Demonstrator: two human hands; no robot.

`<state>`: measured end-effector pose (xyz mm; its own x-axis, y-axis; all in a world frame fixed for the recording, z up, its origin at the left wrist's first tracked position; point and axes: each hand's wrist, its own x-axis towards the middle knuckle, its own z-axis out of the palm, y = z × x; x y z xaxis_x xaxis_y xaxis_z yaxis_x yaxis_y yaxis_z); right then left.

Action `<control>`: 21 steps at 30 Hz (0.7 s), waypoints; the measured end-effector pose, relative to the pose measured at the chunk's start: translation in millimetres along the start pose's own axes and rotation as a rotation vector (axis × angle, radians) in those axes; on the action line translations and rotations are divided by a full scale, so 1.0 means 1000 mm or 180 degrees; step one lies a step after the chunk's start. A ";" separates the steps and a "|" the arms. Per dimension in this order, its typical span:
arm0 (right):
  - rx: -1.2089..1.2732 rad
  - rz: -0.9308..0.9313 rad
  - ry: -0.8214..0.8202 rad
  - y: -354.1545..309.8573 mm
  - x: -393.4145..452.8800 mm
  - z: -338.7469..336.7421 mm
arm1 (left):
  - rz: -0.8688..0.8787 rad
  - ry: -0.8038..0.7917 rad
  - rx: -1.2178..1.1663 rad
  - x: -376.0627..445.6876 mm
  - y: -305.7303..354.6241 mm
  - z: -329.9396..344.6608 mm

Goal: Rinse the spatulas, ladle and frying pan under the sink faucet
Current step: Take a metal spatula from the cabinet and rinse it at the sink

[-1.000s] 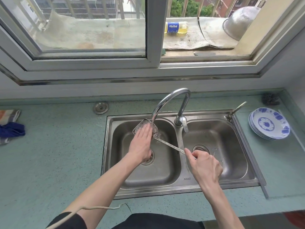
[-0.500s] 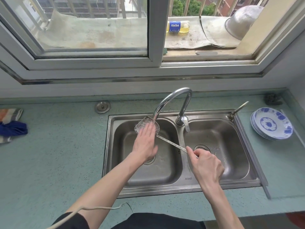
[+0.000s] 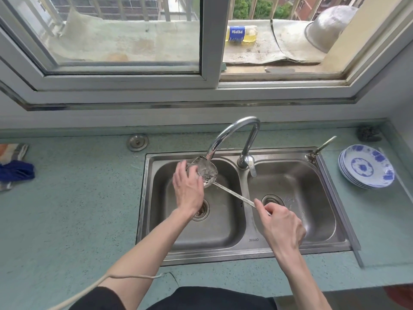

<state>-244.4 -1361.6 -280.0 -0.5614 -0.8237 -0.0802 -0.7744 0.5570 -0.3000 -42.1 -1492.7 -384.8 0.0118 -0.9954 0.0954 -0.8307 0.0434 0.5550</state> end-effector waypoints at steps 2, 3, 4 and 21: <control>0.0133 -0.0017 0.0018 0.003 -0.002 0.001 | -0.0604 -0.0064 -0.0862 0.011 0.003 -0.008; 0.0181 -0.0016 0.0029 0.004 -0.002 0.001 | -0.0966 -0.0117 -0.1399 0.016 0.004 -0.009; 0.0208 -0.0007 0.0030 0.004 -0.003 0.001 | -0.1264 -0.0149 -0.1825 0.021 0.005 -0.010; 0.0263 0.0102 0.0074 -0.003 0.012 0.002 | -0.2884 -0.0823 -0.4515 0.034 0.033 -0.011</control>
<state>-248.1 -1373.4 -281.5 -0.5930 -0.8022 -0.0691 -0.7297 0.5717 -0.3751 -63.1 -1524.6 -354.6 -0.0361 -0.7230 -0.6899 0.5043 -0.6091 0.6120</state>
